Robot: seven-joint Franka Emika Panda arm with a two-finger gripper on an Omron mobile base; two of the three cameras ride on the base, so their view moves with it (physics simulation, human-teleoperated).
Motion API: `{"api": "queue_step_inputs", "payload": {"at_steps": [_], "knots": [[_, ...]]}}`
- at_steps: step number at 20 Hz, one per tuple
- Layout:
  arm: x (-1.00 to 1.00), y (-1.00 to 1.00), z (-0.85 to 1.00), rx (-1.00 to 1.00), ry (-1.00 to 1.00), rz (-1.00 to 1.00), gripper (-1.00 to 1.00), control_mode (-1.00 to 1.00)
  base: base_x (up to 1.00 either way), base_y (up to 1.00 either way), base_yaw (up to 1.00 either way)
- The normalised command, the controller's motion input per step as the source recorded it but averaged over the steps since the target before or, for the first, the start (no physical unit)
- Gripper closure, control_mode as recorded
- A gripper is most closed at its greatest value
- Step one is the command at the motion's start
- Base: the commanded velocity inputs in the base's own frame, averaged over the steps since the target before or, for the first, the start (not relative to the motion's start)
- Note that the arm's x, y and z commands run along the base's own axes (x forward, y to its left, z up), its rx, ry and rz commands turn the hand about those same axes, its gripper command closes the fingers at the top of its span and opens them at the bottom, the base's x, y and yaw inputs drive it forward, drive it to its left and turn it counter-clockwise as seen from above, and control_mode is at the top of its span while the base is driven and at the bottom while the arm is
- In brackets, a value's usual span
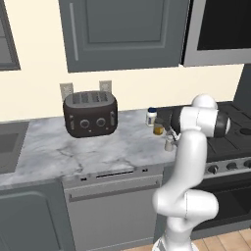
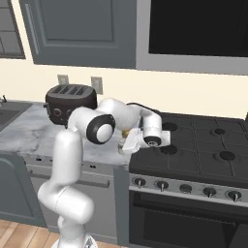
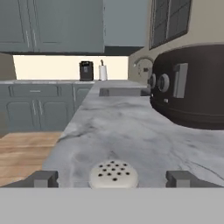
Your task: Collect the turmeric, mayonnaise, and shaker from the cabinet and place them next to the stove.
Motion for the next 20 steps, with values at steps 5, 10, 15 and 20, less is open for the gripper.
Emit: {"api": "queue_step_inputs", "payload": {"at_steps": [5,10,15,20], "knots": [[-0.28,-0.1,0.67,0.0,-0.07,0.0,-1.0,-1.0,0.0,0.0,0.0],[-0.57,-0.02,0.71,0.0,-0.08,0.0,-1.0,-1.0,0.0,0.0,0.0],[-0.84,0.16,0.61,0.0,-0.05,-0.01,-1.0,-1.0,0.0,0.0,0.0],[-0.86,0.49,0.57,0.0,-0.01,-0.05,-1.0,-1.0,0.0,0.0,0.0]]}}
